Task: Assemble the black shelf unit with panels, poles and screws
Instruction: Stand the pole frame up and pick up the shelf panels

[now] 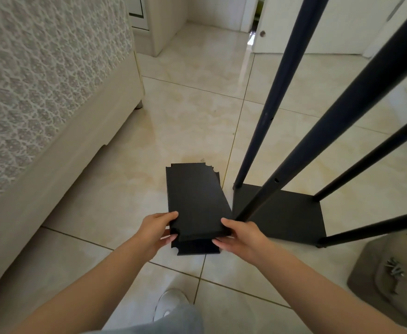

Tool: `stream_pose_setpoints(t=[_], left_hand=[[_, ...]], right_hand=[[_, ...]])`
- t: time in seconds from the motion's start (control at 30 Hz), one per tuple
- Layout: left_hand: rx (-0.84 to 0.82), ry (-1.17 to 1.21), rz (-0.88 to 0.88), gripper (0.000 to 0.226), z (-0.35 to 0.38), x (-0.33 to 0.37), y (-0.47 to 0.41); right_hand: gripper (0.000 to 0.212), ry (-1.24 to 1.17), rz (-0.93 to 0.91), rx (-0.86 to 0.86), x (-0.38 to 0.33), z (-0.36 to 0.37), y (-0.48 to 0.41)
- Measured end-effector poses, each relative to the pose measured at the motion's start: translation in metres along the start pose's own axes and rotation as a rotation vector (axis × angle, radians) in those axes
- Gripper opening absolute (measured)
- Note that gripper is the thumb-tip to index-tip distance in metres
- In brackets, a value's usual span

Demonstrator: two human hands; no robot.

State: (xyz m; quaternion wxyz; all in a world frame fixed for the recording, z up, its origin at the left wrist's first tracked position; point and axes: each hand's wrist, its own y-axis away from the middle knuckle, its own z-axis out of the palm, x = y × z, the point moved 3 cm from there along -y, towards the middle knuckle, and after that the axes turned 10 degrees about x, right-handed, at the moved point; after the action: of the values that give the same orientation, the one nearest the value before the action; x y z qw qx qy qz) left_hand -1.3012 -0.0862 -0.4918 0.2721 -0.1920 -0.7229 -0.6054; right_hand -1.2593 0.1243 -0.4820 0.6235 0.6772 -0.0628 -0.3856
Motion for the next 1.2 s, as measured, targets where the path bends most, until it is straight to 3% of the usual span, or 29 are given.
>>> stream_pose_setpoints(t=[0.17,0.3,0.4,0.67,0.93,1.07,1.2], left_hand=[[-0.033,0.111,-0.015,0.028,-0.004,0.024,0.021],[-0.133,0.190,-0.052,0.032,-0.009,0.041,0.047],[-0.177,0.205,-0.017,0.030,-0.017,0.059,0.067],[-0.108,0.221,-0.009,0.034,-0.054,0.096,0.101],[-0.422,-0.357,0.021,0.055,-0.034,0.124,0.173],[-0.545,-0.515,0.096,0.048,-0.011,0.140,0.211],[-0.560,-0.530,0.177,0.047,0.009,0.141,0.234]], right_hand=[[0.019,-0.074,0.030,-0.111,-0.009,0.004,0.024],[0.023,-0.074,0.032,-0.139,-0.024,-0.004,0.051],[0.023,0.018,-0.015,-0.163,-0.044,-0.017,0.080],[0.015,0.367,-0.113,-0.237,-0.107,-0.088,0.178],[0.051,0.566,-0.228,-0.165,-0.142,-0.181,0.244],[0.037,0.516,-0.287,-0.062,-0.145,-0.216,0.257],[0.032,0.409,-0.321,0.042,-0.145,-0.242,0.268]])
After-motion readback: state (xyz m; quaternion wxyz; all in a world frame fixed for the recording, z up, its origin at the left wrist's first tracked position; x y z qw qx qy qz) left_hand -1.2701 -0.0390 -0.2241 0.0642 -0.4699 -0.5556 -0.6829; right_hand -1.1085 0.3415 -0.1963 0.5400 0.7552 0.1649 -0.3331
